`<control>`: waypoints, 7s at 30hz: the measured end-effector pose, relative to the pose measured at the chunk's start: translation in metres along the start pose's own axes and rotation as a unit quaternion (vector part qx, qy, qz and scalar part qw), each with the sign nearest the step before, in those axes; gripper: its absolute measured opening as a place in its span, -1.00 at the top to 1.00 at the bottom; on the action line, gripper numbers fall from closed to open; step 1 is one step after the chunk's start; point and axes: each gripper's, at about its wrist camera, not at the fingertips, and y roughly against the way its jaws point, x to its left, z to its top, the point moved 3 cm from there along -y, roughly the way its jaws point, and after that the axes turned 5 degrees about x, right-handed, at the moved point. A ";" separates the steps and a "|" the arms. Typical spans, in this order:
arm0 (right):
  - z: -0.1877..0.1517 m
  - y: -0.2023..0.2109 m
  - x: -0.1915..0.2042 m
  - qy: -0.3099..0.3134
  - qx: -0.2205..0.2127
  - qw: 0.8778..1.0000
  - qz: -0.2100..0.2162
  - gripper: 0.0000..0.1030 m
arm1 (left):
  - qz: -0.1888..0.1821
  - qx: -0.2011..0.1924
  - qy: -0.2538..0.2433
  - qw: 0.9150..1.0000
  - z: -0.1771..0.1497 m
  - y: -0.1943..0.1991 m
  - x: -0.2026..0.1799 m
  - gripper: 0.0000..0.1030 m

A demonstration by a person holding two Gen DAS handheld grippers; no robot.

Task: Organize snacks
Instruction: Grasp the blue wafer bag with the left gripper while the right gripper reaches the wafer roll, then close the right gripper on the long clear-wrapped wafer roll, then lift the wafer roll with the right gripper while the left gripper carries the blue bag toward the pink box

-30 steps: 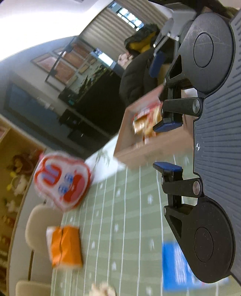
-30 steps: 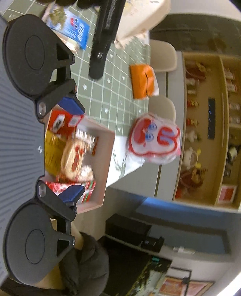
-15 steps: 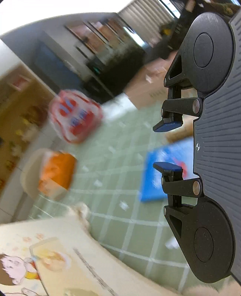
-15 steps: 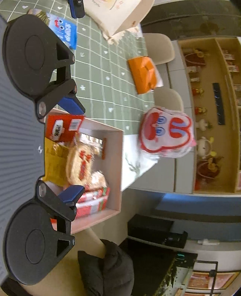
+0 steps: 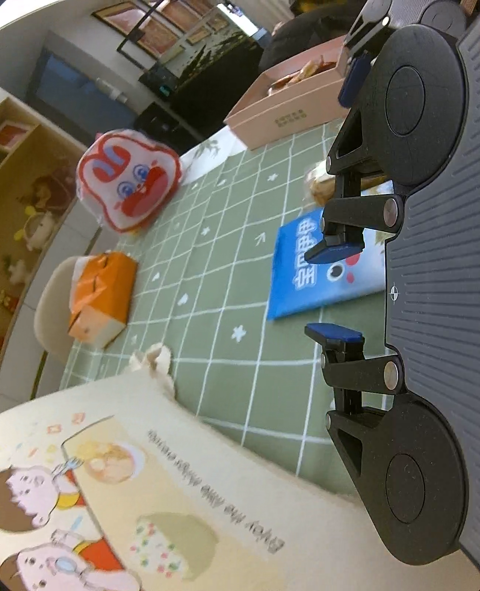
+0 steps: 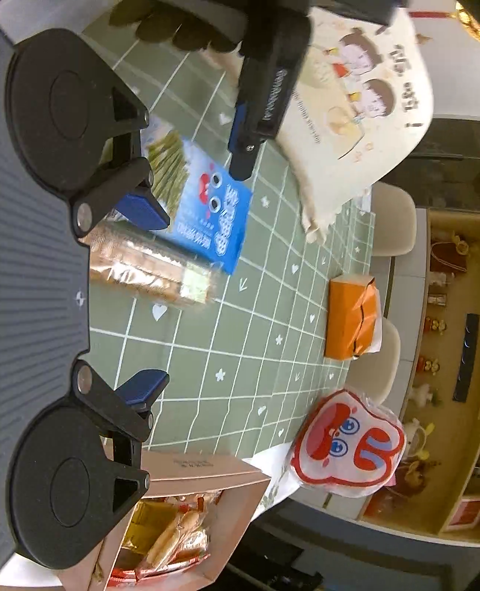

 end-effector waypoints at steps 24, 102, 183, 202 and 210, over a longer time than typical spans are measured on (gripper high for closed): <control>-0.048 -0.006 -0.047 -0.116 -0.019 0.990 0.073 -0.63 | -0.125 0.025 -0.038 0.991 -0.025 -0.015 -0.052 0.24; -0.100 0.057 -0.095 -0.043 0.041 0.998 0.008 -0.76 | -0.194 0.065 -0.055 0.977 -0.079 -0.022 -0.115 0.65; -0.118 0.141 -0.145 -0.143 -0.059 0.988 -0.014 0.40 | -0.217 0.049 -0.103 0.969 -0.103 0.012 -0.165 0.66; -0.017 0.216 -0.246 -0.188 -0.209 0.959 -0.027 0.42 | -0.270 -0.094 -0.128 0.950 0.024 -0.002 -0.304 0.65; 0.002 0.189 -0.289 -0.207 -0.194 0.957 -0.063 0.42 | -0.201 0.030 -0.088 0.975 0.033 -0.140 -0.288 0.56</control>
